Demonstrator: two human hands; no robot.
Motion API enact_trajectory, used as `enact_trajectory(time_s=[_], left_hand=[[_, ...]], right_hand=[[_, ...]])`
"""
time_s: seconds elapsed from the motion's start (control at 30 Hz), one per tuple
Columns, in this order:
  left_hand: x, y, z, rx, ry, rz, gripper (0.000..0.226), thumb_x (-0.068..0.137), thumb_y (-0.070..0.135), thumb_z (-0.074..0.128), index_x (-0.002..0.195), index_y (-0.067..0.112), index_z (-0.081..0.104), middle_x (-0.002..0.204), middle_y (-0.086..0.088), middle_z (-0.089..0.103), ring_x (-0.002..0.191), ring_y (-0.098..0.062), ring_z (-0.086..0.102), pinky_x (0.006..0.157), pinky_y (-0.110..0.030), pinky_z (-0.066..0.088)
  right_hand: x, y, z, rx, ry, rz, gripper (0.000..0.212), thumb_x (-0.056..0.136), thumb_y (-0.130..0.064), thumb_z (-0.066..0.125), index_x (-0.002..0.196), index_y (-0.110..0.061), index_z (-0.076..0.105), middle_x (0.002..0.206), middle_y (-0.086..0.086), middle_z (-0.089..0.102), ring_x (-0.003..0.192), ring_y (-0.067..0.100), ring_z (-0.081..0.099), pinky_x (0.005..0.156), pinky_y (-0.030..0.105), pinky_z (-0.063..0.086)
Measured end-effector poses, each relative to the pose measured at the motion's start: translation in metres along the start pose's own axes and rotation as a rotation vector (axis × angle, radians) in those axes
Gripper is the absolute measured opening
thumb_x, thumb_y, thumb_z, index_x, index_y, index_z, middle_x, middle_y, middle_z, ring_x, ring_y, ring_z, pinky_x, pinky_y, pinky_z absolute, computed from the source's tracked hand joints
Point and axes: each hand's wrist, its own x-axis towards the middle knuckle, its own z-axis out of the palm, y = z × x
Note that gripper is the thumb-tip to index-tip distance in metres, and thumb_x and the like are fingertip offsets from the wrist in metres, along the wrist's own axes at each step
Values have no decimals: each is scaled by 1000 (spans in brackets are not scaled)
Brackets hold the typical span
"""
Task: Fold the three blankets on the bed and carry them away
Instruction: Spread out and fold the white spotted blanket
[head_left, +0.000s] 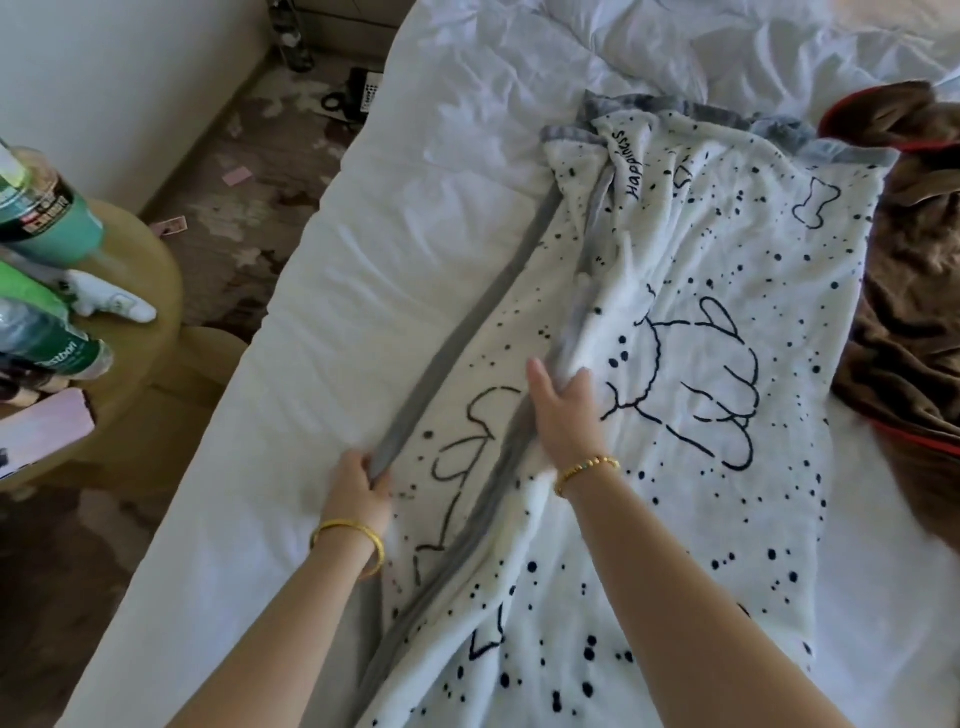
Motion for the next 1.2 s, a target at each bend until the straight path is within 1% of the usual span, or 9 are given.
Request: enact_trajectory(time_s=[0.17, 0.27, 0.37, 0.53, 0.67, 0.8, 1.03, 1.1, 1.2], left_hand=[[1, 15, 18, 44, -130, 97, 32, 91, 18, 54, 115, 27, 36, 88, -1, 54, 62, -18, 57, 50, -22, 44], [9, 17, 14, -91, -129, 27, 23, 92, 7, 41, 86, 29, 46, 66, 0, 51, 50, -16, 44, 46, -22, 36], [16, 20, 7, -127, -131, 20, 19, 90, 11, 44, 85, 24, 56, 84, -5, 59, 72, -20, 56, 56, -22, 42], [-2, 28, 26, 490, 25, 357, 37, 89, 48, 48, 108, 19, 61, 107, -3, 53, 96, -20, 50, 78, -28, 45], [-4, 38, 42, 27, -431, -82, 38, 90, 41, 54, 119, 17, 50, 99, 6, 56, 83, -11, 52, 73, -26, 42], [23, 23, 19, -142, 28, -145, 21, 87, 24, 60, 96, 11, 47, 84, -6, 55, 82, -29, 57, 69, -30, 40], [50, 44, 18, 26, -125, 23, 43, 89, 55, 42, 110, 17, 47, 109, -5, 59, 88, -21, 58, 70, -29, 45], [56, 67, 28, 10, -171, 22, 54, 90, 55, 40, 125, 14, 42, 120, -6, 56, 102, -25, 55, 84, -32, 44], [64, 98, 45, 129, -260, 94, 68, 87, 60, 41, 136, 15, 28, 132, -8, 49, 106, -25, 53, 91, -35, 45]], right_hand=[[6, 3, 29, 10, -129, 311, 18, 99, -26, 38, 108, -14, 48, 88, 1, 45, 80, 15, 50, 75, 21, 44], [5, 8, 24, 25, -195, 325, 16, 91, -17, 45, 81, -25, 36, 78, 0, 40, 70, 17, 43, 68, 31, 40], [1, 11, 18, 33, -203, 310, 15, 90, -14, 45, 78, -17, 36, 77, 3, 39, 72, 18, 41, 65, 32, 39], [-3, 23, 11, 201, -116, 368, 13, 94, -20, 43, 91, -22, 55, 83, 6, 54, 78, 21, 51, 78, 41, 51], [-6, 31, 2, 214, -109, 369, 23, 96, -19, 41, 110, -9, 56, 94, 16, 59, 86, 32, 58, 87, 48, 52], [-3, 30, -5, 75, 56, 232, 20, 96, -21, 39, 80, -10, 46, 69, 10, 46, 59, 21, 45, 56, 29, 44], [5, 9, 1, 39, -128, 27, 48, 98, -44, 28, 63, -12, 32, 59, -5, 28, 53, 10, 28, 54, 34, 30], [14, 9, -7, 50, -40, 28, 49, 99, -41, 28, 85, -4, 58, 81, -5, 49, 76, 8, 48, 74, 38, 46], [33, 30, -37, -280, 224, 33, 37, 98, -22, 35, 132, -19, 50, 138, -3, 42, 132, 14, 32, 113, 37, 27]])
